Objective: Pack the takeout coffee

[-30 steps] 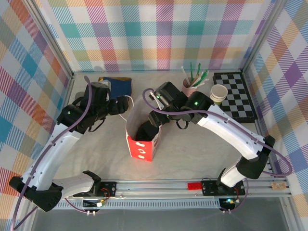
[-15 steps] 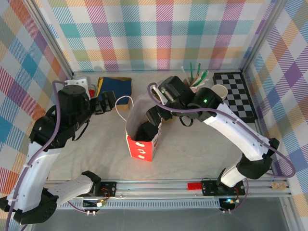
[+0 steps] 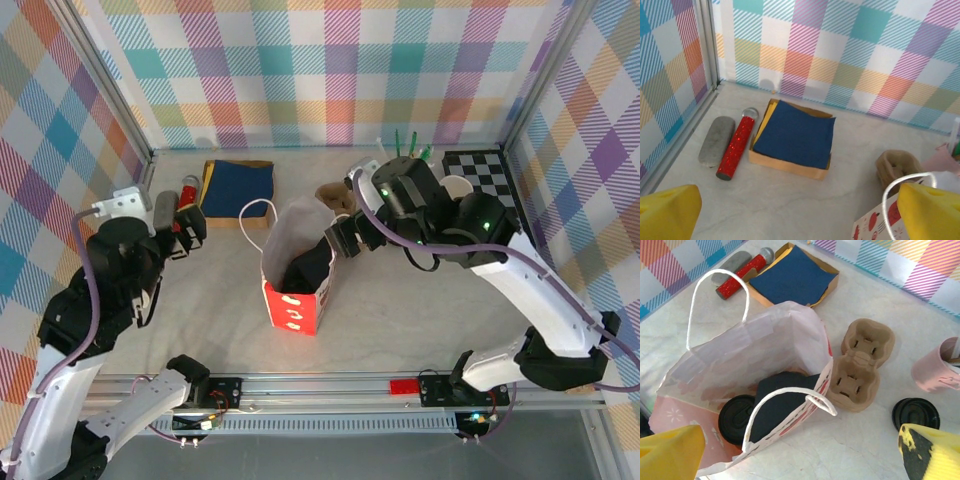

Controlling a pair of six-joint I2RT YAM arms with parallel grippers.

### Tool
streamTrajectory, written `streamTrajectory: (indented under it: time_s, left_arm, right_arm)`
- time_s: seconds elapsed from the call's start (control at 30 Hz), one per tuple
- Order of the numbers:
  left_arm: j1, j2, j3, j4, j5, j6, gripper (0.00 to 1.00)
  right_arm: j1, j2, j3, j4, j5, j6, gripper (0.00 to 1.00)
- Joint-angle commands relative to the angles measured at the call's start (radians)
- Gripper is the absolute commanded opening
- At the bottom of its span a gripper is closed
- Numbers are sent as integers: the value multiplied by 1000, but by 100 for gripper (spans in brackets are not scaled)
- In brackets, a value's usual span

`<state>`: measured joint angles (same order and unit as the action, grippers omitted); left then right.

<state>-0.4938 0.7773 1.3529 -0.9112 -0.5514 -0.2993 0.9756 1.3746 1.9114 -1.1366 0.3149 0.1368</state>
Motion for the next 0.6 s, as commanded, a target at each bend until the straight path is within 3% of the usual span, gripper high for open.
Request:
streamTrajectory:
  time_s: [0.0, 0.27, 0.57]
  left_arm:
    - [10, -29, -74, 18, -59, -31, 100]
    - [10, -81, -271, 72, -200, -62, 100]
    - [9, -107, -479, 242, -275, 2, 99]
  right_arm:
    - [5, -45, -28, 39, 81, -21, 99]
    - [-42, -231, -272, 201, 138, -33, 99]
    - [-193, -443, -575, 337, 223, -3, 99]
